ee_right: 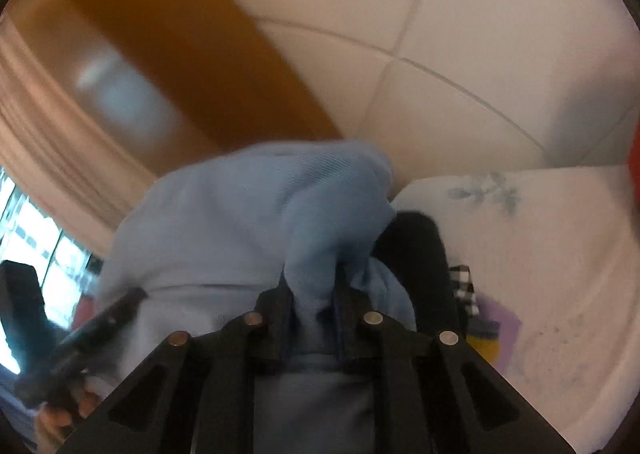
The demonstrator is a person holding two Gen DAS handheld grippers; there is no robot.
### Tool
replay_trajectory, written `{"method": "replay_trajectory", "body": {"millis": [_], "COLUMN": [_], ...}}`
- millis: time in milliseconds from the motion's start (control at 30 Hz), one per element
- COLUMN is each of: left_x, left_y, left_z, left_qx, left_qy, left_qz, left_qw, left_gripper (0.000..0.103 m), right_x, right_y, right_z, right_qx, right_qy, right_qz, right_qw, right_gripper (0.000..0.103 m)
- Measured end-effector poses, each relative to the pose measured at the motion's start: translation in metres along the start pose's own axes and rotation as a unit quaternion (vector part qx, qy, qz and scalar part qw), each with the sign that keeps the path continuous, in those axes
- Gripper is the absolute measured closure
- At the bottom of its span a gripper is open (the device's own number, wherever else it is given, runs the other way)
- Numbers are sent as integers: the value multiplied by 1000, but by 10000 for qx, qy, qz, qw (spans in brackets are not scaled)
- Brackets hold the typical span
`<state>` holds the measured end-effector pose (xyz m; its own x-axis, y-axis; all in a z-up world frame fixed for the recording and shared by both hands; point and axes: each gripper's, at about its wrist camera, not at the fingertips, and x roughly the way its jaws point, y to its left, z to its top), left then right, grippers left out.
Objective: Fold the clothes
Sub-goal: 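Lower the folded trousers onto the clothes stack and open both tools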
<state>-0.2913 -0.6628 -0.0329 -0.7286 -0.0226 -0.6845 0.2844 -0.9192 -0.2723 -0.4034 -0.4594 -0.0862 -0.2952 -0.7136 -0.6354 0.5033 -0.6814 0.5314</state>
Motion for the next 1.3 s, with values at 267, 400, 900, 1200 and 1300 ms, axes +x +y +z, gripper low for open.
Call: {"method": "replay_trajectory", "body": {"millis": [267,400,900,1200,1300], "left_x": [-21,-32,-124,-151,-150], "left_y": [-25,-43,-86,-101,-101], "left_z": [-9,-14,-91,-128,-140], "left_qx": [747,860,1070,1028,941], "left_qy": [-244,-341,-433,-164,-73], "left_qz": [824,1114,1342,1103,1089], "left_qw": [9935,9895,9842,9884,9896], "left_gripper": [15,14,13,14,14], "right_x": [-34,-71,-132,-166,-167], "right_y": [16,30,73,75,71], "right_z": [7,8,-99,-142,-156], "right_qx": [-601,-957,-1464,-1446,-1440], "right_qy": [-233,-582,-606,-452,-349], "right_qz": [-506,-562,-838,-1386,-1480], "right_qw": [9966,9921,9838,9787,9778], "right_gripper": [58,19,0,0,0]}}
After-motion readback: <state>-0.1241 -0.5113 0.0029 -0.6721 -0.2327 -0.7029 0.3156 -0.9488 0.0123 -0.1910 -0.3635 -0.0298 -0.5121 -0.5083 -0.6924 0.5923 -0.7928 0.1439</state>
